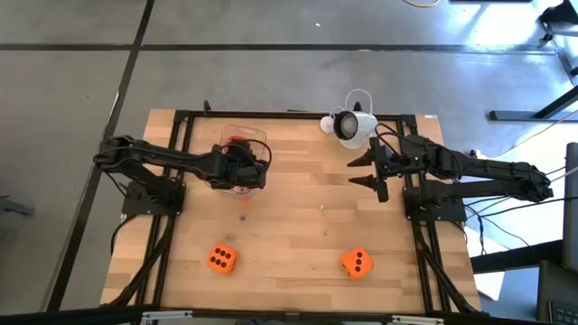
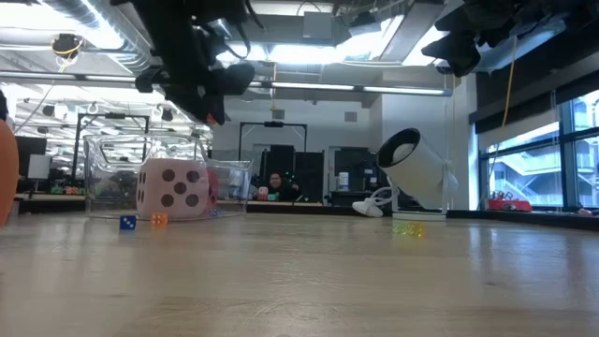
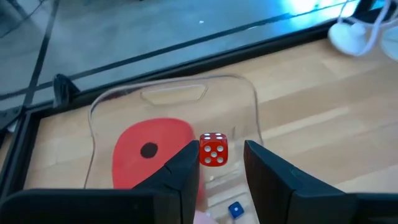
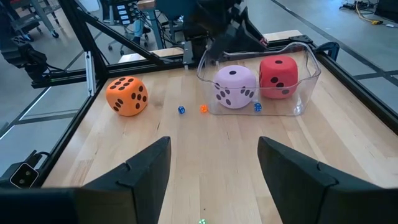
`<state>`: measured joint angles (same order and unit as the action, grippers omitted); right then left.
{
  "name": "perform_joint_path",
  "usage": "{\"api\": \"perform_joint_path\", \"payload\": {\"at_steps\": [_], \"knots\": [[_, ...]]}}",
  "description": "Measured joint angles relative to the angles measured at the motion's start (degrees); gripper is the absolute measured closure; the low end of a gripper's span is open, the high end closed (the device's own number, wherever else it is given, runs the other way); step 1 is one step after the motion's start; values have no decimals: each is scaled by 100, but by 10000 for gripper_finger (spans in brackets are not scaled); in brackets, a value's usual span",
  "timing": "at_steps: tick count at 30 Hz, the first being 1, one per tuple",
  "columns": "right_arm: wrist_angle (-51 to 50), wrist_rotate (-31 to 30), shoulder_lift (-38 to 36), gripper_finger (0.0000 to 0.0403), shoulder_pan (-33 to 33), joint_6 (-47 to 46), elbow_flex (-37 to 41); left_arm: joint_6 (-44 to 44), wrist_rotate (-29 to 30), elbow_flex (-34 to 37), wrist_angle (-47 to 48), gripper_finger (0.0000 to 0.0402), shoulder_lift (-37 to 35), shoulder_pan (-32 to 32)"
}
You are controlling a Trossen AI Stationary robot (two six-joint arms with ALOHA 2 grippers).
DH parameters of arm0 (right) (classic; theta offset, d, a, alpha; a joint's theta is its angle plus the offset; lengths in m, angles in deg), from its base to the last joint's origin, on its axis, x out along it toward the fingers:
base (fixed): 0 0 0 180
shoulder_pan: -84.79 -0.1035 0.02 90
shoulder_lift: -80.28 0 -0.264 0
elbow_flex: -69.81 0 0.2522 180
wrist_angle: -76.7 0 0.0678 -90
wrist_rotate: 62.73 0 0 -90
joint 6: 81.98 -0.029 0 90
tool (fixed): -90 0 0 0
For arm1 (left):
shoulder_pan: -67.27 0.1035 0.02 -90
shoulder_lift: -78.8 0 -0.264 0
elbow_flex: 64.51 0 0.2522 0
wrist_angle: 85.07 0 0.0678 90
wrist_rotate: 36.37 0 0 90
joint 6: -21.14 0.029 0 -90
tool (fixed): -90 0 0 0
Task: Pick & Place Dice
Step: Put the small red die into the transparent bin
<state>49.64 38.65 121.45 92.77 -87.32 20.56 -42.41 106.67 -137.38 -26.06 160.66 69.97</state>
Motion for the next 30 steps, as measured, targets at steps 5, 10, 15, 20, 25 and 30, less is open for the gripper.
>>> {"api": "perform_joint_path", "payload": {"at_steps": [5,10,15,20,25,30], "knots": [[0,0,4,160,-1,1,0,-195,-213,0,3,283,306,261],[0,0,74,160,-1,3,0,-317,-253,0,5,281,571,611],[2,2,247,160,-1,55,0,-475,62,0,-1,284,711,827],[34,2,461,160,0,66,0,-485,183,0,1,288,733,936],[212,-48,627,160,5,115,0,-295,136,0,19,286,735,1020],[279,-131,658,160,5,126,0,-271,-70,0,85,288,735,1058]]}}
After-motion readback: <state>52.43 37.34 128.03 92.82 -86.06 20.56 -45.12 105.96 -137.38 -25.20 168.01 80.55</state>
